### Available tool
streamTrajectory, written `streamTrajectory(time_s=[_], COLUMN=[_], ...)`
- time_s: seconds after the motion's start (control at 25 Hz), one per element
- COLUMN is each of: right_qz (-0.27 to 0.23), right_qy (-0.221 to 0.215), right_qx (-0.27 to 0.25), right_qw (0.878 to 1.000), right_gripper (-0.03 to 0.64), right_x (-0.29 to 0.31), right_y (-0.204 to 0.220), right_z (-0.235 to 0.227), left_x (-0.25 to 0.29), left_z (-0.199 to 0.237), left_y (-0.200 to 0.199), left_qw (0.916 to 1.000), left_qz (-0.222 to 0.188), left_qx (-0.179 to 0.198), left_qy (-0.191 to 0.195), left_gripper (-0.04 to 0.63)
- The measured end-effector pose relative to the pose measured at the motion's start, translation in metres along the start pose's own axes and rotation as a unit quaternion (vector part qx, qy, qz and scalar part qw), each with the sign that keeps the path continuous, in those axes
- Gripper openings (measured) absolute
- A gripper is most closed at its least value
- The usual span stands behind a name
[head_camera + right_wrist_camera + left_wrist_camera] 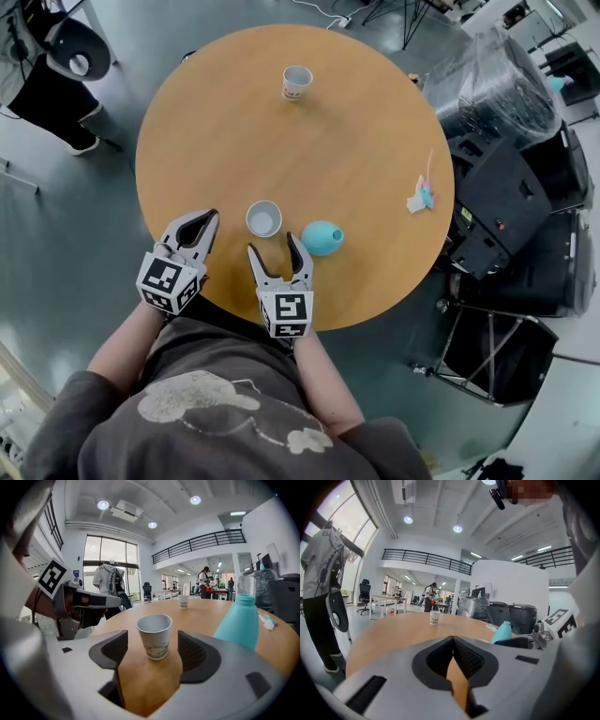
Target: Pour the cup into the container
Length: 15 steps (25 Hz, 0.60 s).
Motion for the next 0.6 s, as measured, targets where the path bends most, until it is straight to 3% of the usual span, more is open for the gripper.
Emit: streamTrajectory(time_s=[0.24,0.6], right_qz=[0.022,0.048], right_qy=[0.002,0.012], right_qx=[0.010,-0.008], right_qw=[1.000,0.999], right_gripper=[0.367,0.367], right_x=[0.020,0.051], right_y=[0.004,0.003], right_z=[0.000,-0.011], left_x=[0.019,0.039], left_z=[0.009,0.028], left_y=[0.006,0.007], left_qw=[0.9998,0.9990], left_qz=[0.012,0.041], left_qx=[-0.008,-0.004], left_qy=[0.015,0.017], left_gripper=[0.008,0.008])
Point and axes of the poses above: the fingertips, and each gripper's own axes: x forward along the fingers, z to its left, y out of its underside, the point moved 10 cm from there along -x, backward along the fingers, and after that the axes turned 11 degrees about -y, right-handed, at the moved point
